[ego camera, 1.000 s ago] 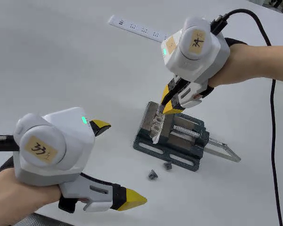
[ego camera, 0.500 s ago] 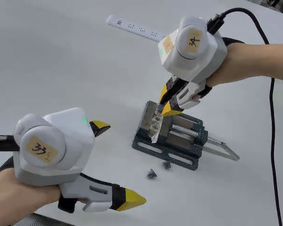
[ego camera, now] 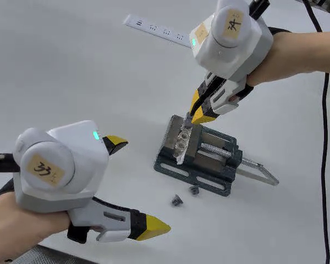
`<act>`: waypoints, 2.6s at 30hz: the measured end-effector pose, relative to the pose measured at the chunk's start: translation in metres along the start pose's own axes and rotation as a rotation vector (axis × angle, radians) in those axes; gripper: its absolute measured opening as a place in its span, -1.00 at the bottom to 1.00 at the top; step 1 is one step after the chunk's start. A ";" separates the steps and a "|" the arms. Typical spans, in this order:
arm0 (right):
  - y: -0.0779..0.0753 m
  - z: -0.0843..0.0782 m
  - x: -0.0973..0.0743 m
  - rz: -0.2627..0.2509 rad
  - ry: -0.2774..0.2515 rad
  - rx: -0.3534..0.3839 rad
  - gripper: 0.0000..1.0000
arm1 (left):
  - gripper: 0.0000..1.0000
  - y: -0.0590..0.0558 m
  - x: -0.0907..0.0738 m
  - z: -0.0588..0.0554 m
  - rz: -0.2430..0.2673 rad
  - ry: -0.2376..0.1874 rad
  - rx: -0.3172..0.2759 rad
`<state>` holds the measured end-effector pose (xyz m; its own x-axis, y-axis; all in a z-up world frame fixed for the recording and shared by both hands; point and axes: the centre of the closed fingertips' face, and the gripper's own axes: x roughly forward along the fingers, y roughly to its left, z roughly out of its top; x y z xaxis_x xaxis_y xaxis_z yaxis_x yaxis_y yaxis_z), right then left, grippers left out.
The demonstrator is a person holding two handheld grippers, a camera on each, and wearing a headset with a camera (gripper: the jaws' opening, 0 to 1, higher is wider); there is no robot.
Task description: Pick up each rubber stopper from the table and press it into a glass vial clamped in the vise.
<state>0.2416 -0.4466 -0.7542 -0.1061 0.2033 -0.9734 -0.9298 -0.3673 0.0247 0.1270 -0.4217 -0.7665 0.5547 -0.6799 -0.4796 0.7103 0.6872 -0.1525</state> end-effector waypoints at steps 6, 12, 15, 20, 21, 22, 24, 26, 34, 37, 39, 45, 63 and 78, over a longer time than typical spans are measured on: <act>0.001 0.000 0.004 0.015 0.010 0.001 -0.96 | 0.94 0.000 0.000 -0.001 0.001 0.001 -0.005; 0.002 0.001 0.006 0.017 0.005 0.002 -1.00 | 0.93 0.001 0.001 -0.003 -0.001 0.003 -0.010; 0.004 0.002 0.008 0.026 0.007 0.003 -1.00 | 0.93 0.001 0.001 -0.003 -0.002 0.006 -0.010; 0.003 0.000 0.010 0.027 0.016 0.002 -1.00 | 0.93 0.000 0.001 -0.003 -0.002 0.006 -0.014; 0.003 0.000 0.009 0.024 0.015 0.003 -1.00 | 0.93 0.000 0.001 -0.003 -0.002 0.007 -0.014; 0.003 0.000 0.009 0.025 0.015 0.002 -1.00 | 0.93 0.000 0.001 -0.004 -0.003 0.010 -0.012; 0.003 0.000 0.009 0.024 0.018 0.003 -1.00 | 0.93 -0.001 0.001 -0.004 -0.004 0.010 -0.014; 0.004 0.000 0.009 0.022 0.026 -0.010 -1.00 | 0.93 -0.002 0.002 -0.003 -0.007 0.009 -0.012; 0.001 -0.003 0.010 0.007 0.020 0.013 -1.00 | 0.93 -0.001 0.001 -0.004 -0.006 0.008 -0.019; 0.001 -0.003 0.012 0.018 0.019 0.031 -1.00 | 0.93 -0.001 0.000 -0.005 -0.005 0.011 -0.022; 0.000 -0.003 0.012 0.022 0.012 0.043 -1.00 | 0.93 -0.001 0.000 -0.006 -0.007 0.013 -0.023; 0.000 -0.004 0.014 0.025 0.027 0.051 -1.00 | 0.93 -0.001 0.001 -0.007 -0.008 0.014 -0.031; 0.001 -0.001 0.015 -0.004 0.117 0.106 -1.00 | 0.92 0.000 0.004 -0.009 -0.012 0.021 -0.042; -0.001 -0.003 0.018 -0.003 0.208 0.139 -1.00 | 0.93 0.000 0.005 -0.007 -0.004 0.020 -0.038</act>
<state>0.2417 -0.4450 -0.7719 -0.0415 0.0082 -0.9991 -0.9711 -0.2356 0.0384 0.1271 -0.4233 -0.7756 0.5424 -0.6779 -0.4962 0.6956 0.6936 -0.1872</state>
